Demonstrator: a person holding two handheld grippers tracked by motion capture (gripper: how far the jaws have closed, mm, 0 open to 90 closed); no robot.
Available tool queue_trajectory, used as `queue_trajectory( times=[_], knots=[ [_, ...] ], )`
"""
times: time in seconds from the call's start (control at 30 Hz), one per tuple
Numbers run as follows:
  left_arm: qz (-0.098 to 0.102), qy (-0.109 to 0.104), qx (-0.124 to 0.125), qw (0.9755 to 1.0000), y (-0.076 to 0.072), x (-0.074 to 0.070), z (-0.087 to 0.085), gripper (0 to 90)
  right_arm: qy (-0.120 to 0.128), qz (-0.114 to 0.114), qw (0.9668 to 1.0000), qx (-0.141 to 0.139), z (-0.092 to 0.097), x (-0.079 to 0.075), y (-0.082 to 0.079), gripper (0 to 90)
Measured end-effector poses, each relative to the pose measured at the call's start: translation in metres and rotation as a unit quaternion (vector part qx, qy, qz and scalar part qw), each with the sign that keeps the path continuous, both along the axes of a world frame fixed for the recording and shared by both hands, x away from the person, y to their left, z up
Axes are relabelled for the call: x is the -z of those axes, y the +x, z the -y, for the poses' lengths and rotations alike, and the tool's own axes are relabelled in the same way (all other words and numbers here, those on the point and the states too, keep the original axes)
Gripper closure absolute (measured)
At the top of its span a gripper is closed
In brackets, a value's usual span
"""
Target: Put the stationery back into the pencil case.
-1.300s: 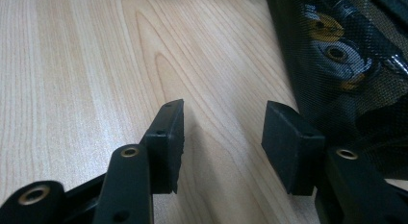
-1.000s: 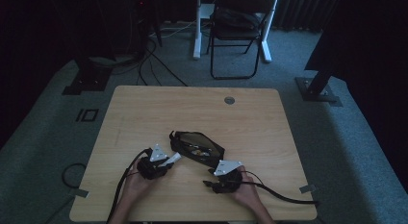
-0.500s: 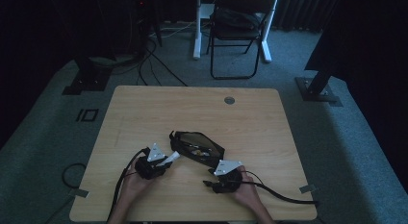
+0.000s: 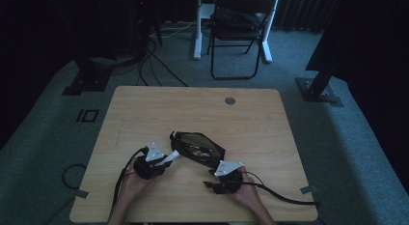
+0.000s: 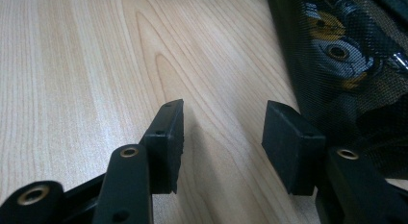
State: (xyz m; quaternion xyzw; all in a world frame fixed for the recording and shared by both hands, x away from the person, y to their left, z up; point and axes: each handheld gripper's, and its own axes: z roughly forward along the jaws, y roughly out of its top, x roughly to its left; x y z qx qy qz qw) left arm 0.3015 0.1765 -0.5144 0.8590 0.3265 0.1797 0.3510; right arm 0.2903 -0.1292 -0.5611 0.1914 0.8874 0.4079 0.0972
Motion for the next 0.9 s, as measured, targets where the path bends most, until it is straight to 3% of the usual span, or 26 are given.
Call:
queue_trajectory(
  times=[0.9],
  knots=[
    [0.012,-0.019,0.007,0.9997,-0.003,-0.021,-0.001,69.7,0.000,-0.001,1.0000,0.000,0.000,0.000,0.000,49.0]
  ],
)
